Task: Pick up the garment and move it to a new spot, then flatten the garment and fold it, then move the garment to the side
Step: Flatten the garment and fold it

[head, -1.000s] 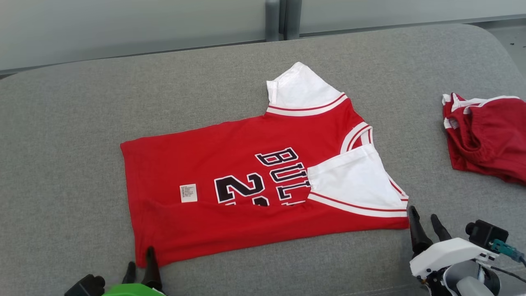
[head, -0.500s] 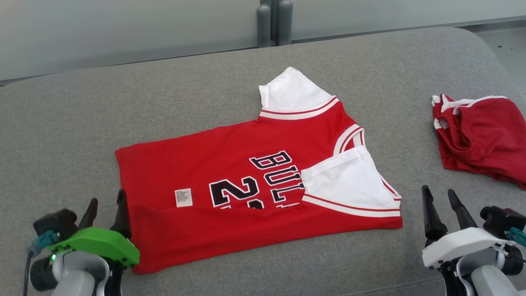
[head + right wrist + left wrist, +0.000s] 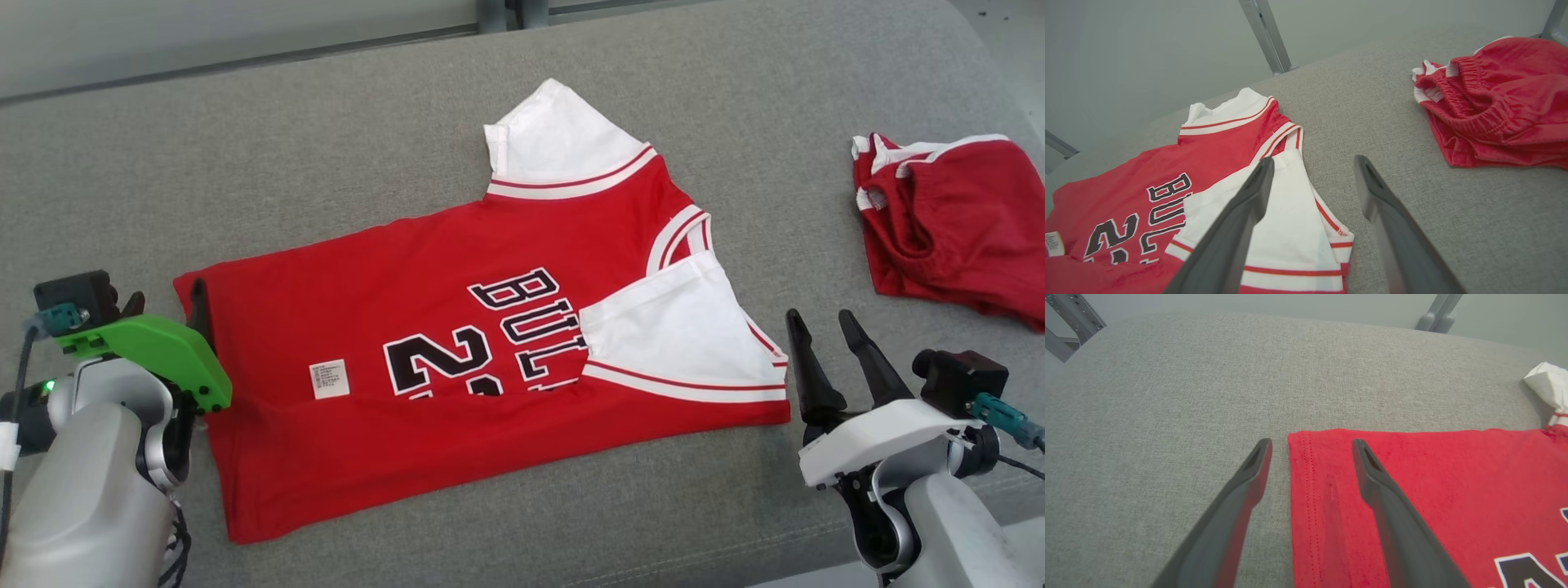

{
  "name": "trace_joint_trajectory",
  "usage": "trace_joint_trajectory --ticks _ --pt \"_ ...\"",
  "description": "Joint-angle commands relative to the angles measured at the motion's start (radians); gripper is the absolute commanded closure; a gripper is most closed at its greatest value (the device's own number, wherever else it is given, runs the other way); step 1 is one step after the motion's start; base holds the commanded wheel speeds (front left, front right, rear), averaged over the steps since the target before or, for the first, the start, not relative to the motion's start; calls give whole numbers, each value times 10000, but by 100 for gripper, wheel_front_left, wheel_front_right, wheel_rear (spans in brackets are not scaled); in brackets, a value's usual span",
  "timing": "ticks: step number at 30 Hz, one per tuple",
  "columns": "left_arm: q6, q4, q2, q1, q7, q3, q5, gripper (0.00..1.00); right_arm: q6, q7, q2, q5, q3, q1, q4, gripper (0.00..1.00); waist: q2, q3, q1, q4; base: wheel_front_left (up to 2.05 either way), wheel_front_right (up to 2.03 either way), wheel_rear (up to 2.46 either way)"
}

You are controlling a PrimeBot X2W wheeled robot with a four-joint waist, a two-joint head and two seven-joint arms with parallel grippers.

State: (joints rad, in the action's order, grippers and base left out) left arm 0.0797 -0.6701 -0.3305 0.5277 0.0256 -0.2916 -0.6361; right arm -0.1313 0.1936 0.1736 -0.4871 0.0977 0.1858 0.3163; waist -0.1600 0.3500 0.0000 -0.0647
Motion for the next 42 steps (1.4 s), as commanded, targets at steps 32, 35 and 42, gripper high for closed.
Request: trace_joint_trajectory --ticks 32,35,42 --pt "-798 -2807 98 2233 -1047 -262 58 100 10 -374 652 307 319 1871 -388 0 0 1687 0 -294 0 0 0" --pt "-918 -2445 162 2228 -1517 -277 79 100 8 -954 665 710 120 2744 -385 0 0 1785 0 -13 0 0 0" --pt "-995 -1185 650 1943 -2344 -424 118 100 8 -2533 715 1466 226 5216 536 0 0 2347 0 1013 0 0 0"
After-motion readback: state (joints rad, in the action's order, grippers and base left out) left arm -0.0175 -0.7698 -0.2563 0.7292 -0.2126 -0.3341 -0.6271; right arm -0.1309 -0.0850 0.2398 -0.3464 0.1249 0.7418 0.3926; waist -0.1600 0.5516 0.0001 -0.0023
